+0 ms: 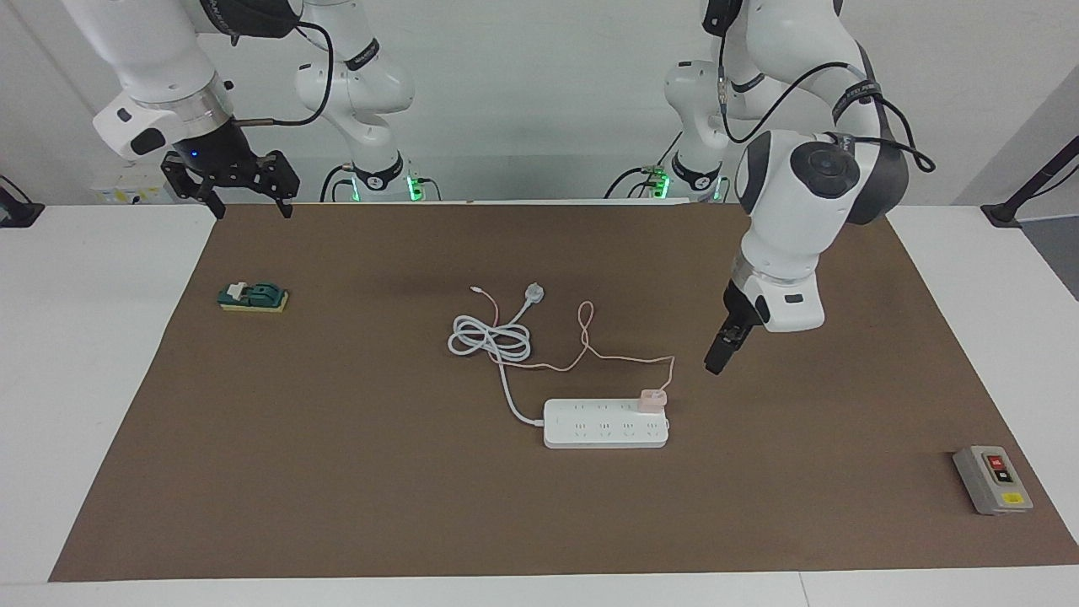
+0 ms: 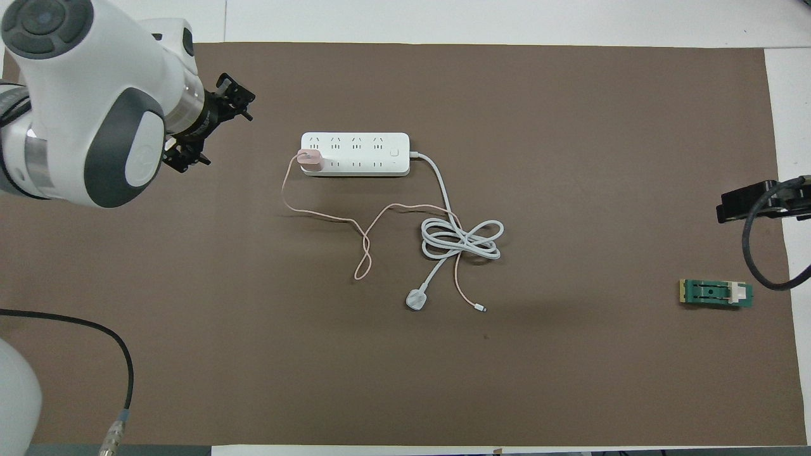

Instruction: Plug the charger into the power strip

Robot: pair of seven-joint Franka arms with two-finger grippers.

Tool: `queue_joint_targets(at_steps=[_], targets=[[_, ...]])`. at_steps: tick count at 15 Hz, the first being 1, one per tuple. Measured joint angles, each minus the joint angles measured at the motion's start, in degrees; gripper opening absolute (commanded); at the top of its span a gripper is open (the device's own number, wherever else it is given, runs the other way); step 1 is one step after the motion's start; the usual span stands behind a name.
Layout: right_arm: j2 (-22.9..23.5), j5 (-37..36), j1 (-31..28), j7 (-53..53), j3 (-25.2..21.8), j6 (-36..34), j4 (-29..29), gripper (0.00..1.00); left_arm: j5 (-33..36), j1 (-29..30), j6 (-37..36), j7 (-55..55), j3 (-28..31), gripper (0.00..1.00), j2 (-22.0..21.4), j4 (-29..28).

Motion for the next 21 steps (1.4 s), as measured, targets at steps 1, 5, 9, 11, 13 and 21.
queue_joint_targets(at_steps=[1,5,9,11,13,21], targets=[[0.0,0.0,0.0,0.0,0.0,0.0,0.0,1.0,0.0,1.4,-0.43,5.18,0.05,1.0,-0.73,-0.01],[-0.01,0.0,0.0,0.0,0.0,0.0,0.0,1.0,0.0,6.96,-4.52,25.96,0.3,1.0,-4.48,-0.54],[-0.01,0.0,-0.02,0.0,-0.03,0.0,0.0,1.0,0.0,10.5,-9.5,39.01,0.43,1.0,-13.95,-7.76],[-0.01,0.0,-0.05,0.0,-0.06,0.0,0.0,1.0,0.0,10.68,-10.15,39.54,0.42,1.0,-18.72,-12.3],[-0.01,0.0,-0.05,0.0,-0.07,0.0,0.0,1.0,0.0,10.68,-10.11,39.77,0.23,1.0,-21.08,-13.82],[-0.01,0.0,-0.05,0.0,-0.06,0.0,0.0,1.0,0.0,11.06,-15.91,48.88,0.34,1.0,-21.3,-13.88]])
